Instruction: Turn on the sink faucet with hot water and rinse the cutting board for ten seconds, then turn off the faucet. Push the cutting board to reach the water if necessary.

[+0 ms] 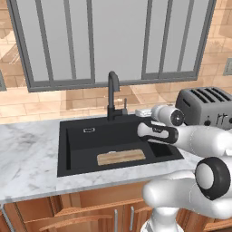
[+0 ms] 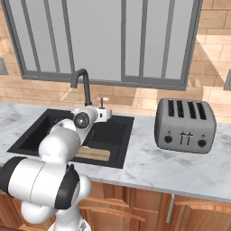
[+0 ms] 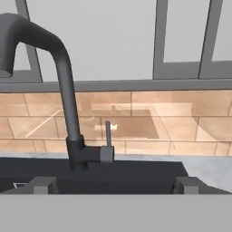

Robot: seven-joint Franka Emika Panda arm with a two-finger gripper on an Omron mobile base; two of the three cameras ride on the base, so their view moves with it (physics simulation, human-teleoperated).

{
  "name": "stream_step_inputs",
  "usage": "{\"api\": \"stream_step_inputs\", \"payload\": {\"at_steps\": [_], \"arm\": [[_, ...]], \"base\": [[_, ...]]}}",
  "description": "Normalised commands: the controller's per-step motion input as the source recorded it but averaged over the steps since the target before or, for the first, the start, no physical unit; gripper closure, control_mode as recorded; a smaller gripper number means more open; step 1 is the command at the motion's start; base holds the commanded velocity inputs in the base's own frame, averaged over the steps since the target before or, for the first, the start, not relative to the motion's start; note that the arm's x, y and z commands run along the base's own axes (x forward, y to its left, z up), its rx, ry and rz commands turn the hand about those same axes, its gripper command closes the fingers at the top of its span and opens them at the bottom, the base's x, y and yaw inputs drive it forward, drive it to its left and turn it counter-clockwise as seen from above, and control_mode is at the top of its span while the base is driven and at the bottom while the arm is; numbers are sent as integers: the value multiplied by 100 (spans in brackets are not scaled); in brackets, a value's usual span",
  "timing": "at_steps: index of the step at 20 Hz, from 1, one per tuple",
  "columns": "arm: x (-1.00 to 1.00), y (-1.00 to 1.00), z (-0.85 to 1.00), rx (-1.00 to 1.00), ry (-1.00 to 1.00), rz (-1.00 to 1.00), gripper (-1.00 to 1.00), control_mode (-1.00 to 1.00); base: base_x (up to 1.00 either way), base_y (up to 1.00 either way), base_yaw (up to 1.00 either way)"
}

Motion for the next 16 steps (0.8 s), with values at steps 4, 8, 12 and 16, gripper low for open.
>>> {"api": "stream_step_inputs", "payload": {"at_steps": [4, 8, 12, 16], "arm": [[17, 0, -8, 0, 0, 0, -100, -100], [16, 0, -8, 0, 0, 0, -100, -100], [17, 0, -8, 0, 0, 0, -100, -100], [18, 0, -8, 0, 0, 0, -100, -100]], "base": [[0, 0, 0], [0, 0, 0], [0, 0, 0], [0, 0, 0]]}}
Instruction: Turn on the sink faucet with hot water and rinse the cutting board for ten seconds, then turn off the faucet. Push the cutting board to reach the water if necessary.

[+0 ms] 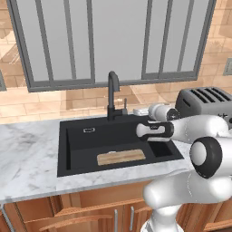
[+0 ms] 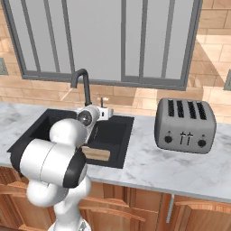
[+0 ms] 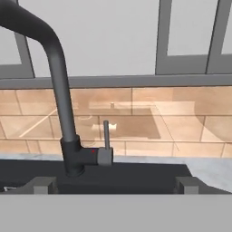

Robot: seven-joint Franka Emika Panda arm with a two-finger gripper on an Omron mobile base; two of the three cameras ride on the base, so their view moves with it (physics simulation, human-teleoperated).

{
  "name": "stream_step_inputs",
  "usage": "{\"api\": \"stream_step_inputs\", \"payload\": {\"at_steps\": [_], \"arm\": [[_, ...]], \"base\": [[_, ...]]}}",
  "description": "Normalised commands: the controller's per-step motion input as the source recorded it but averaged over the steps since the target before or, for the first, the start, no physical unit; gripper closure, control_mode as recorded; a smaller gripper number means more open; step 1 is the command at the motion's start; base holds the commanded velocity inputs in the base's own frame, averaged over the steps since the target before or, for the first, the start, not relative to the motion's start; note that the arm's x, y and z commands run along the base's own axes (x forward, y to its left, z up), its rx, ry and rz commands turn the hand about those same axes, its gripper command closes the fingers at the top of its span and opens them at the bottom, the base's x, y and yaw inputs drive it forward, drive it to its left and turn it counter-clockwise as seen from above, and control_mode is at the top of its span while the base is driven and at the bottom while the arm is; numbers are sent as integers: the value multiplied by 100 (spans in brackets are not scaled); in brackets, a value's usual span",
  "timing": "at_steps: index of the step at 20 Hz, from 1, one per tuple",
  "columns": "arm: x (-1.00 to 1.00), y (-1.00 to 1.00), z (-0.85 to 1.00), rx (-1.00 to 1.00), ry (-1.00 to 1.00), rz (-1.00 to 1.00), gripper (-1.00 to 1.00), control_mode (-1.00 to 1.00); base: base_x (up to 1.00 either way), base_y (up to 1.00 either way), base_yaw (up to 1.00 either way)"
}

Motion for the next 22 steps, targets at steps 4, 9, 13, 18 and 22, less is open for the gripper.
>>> {"api": "stream_step_inputs", "payload": {"at_steps": [4, 9, 13, 18, 22], "arm": [[21, 0, -10, 0, 0, 0, -100, -100], [18, 0, -11, 0, 0, 0, -100, -100], [5, 0, -7, 0, 0, 0, -100, -100], [9, 0, -5, 0, 0, 0, -100, -100], [6, 1, -2, 0, 0, 0, -100, -100]], "base": [[0, 0, 0], [0, 0, 0], [0, 0, 0], [0, 0, 0], [0, 0, 0]]}}
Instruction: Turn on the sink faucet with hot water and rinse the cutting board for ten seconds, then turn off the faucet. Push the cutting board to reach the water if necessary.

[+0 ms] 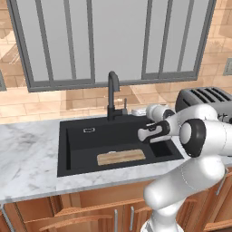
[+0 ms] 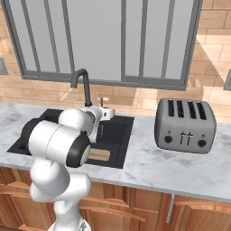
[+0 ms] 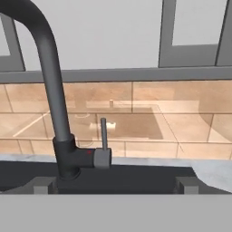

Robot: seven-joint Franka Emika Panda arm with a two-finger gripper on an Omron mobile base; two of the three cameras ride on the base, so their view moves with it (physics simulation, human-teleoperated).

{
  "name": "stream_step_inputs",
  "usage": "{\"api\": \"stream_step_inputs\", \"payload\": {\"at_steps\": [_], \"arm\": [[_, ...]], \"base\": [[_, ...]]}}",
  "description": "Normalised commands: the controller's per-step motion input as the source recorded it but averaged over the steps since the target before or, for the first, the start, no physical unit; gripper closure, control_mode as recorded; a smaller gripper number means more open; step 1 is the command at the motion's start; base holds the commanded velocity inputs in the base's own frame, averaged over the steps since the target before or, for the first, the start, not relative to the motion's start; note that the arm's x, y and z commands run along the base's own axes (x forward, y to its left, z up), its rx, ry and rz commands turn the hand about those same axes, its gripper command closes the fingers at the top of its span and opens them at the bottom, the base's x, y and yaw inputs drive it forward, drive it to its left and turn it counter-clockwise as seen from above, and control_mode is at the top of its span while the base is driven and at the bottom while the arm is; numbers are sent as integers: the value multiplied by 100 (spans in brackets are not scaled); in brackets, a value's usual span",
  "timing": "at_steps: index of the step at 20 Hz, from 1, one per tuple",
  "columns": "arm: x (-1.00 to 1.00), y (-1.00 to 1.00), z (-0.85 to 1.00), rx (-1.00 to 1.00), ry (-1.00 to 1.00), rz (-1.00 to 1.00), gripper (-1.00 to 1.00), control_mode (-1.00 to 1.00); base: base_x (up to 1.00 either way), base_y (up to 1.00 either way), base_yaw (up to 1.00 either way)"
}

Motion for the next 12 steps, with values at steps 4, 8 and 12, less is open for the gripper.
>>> {"api": "stream_step_inputs", "payload": {"at_steps": [4, 8, 12], "arm": [[1, 0, 0, 0, 0, 0, -100, -100], [12, 0, 0, 0, 0, 0, -100, -100], [16, 0, 0, 0, 0, 0, -100, -100]], "base": [[0, 0, 0], [0, 0, 0], [0, 0, 0]]}}
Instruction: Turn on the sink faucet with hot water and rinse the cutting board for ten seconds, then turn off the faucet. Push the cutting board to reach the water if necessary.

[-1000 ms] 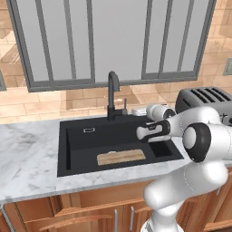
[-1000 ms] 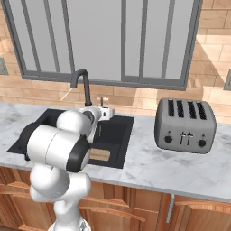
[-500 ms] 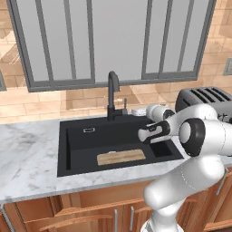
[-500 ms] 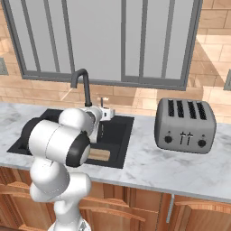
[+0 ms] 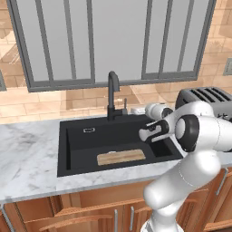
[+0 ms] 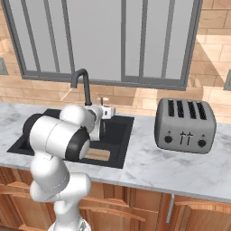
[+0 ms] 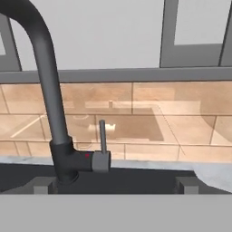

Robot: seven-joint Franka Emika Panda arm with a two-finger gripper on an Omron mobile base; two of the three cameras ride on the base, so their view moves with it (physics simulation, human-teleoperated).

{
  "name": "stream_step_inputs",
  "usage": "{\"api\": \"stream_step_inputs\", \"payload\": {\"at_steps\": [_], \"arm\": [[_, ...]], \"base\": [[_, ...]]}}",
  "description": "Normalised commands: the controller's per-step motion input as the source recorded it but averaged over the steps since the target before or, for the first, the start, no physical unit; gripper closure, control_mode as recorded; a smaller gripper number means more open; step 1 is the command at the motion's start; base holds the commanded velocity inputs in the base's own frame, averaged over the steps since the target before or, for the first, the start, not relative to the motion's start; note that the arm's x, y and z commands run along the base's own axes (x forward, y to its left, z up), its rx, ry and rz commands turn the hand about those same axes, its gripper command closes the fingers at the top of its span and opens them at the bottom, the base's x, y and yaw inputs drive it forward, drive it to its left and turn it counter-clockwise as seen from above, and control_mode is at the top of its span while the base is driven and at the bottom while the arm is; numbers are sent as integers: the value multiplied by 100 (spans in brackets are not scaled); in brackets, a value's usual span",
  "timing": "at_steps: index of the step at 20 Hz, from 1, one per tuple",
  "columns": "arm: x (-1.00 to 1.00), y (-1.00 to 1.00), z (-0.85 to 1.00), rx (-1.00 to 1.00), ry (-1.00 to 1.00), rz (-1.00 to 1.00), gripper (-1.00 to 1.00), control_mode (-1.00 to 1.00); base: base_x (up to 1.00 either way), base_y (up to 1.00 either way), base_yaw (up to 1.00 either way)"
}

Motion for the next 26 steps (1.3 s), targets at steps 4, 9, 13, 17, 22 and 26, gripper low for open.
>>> {"api": "stream_step_inputs", "payload": {"at_steps": [4, 9, 13, 17, 22, 26], "arm": [[19, 1, 0, 0, 0, 0, -100, -100], [21, 1, 0, 0, 0, 0, -100, -100], [18, 2, 0, 0, 0, 0, -100, -100], [20, 2, 0, 0, 0, 0, -100, -100], [19, 3, -1, 0, 0, 0, -100, -100], [18, 6, -8, 0, 0, 0, -100, -100]], "base": [[0, 0, 0], [0, 0, 0], [0, 0, 0], [0, 0, 0], [0, 0, 0], [0, 0, 0]]}}
